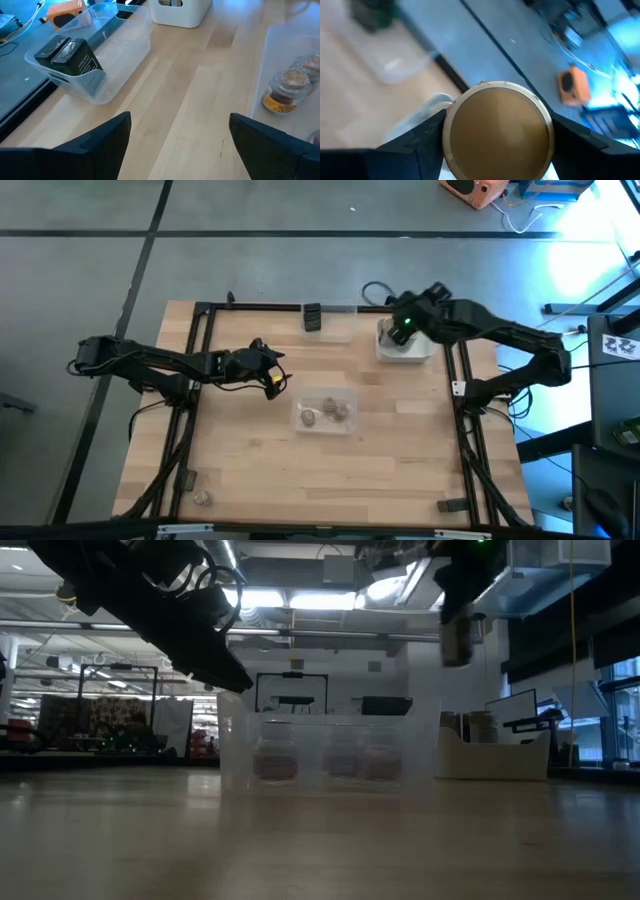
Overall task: Sort spices by type
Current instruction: Put the brown seasoning bottle into the white bin
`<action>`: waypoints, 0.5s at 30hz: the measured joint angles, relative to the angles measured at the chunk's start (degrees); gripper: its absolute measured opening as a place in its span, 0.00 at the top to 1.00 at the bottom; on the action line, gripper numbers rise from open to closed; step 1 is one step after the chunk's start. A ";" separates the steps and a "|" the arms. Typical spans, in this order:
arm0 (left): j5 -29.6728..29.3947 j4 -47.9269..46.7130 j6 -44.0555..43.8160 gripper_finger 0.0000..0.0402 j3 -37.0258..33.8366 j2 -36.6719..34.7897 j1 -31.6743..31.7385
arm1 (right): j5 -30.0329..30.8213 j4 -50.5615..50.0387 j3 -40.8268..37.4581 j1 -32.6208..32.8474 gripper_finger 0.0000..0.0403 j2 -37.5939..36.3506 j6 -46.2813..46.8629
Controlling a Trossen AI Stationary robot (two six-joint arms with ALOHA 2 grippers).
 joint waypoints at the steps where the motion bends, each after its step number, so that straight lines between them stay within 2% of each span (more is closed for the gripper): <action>1: 0.00 -0.01 0.00 0.20 0.01 0.00 0.00 | 0.72 -0.75 -0.02 -0.93 0.31 -0.59 0.83; 7: 0.00 0.22 0.00 0.20 0.00 0.00 0.00 | 1.41 -1.99 -0.83 -7.40 0.31 -1.71 2.94; 10: 0.00 0.20 0.00 0.20 0.00 0.00 0.00 | 1.15 -0.06 -4.31 -10.72 0.31 -1.72 3.05; 15: 0.00 0.20 0.00 0.20 0.00 0.00 0.00 | -3.15 5.59 -11.42 -15.23 0.31 -1.66 4.38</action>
